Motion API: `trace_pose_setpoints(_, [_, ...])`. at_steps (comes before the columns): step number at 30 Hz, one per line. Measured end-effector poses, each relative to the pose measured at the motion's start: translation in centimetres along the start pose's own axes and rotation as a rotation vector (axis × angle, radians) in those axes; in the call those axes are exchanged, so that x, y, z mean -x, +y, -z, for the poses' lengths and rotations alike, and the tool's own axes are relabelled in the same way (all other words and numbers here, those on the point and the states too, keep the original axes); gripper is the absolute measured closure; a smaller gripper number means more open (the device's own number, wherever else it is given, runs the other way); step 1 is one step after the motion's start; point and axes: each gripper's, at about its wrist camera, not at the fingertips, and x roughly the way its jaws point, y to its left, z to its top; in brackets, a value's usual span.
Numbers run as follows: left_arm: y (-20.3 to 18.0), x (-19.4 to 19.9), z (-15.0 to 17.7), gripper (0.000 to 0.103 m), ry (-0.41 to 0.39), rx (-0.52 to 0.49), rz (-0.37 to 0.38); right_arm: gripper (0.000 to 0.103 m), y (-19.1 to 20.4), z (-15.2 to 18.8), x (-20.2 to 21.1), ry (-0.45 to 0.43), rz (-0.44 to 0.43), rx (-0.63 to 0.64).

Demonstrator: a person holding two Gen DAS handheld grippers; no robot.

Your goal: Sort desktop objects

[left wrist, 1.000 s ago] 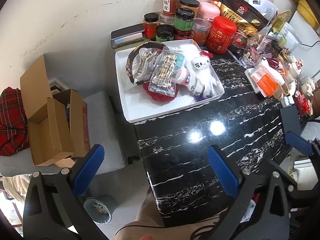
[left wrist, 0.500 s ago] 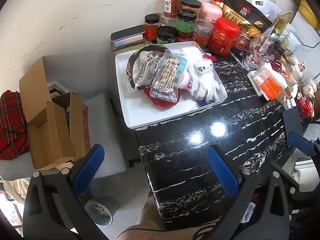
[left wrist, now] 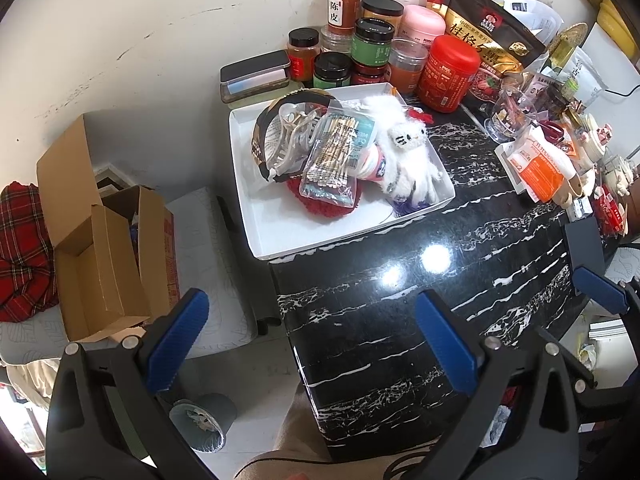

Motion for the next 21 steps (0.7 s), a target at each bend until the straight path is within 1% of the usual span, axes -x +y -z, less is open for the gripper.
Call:
trace_pose_setpoints(10, [-0.15, -0.05, -0.20, 0.000, -0.003, -0.007, 0.004, 0.023, -0.01, 0.12, 0.00, 0.000, 0.002, -0.001])
trace_pose_setpoints(21, [-0.15, 0.66, -0.02, 0.000, -0.033, -0.012, 0.018, 0.023, -0.22, 0.25, 0.24, -0.003, 0.006, -0.005])
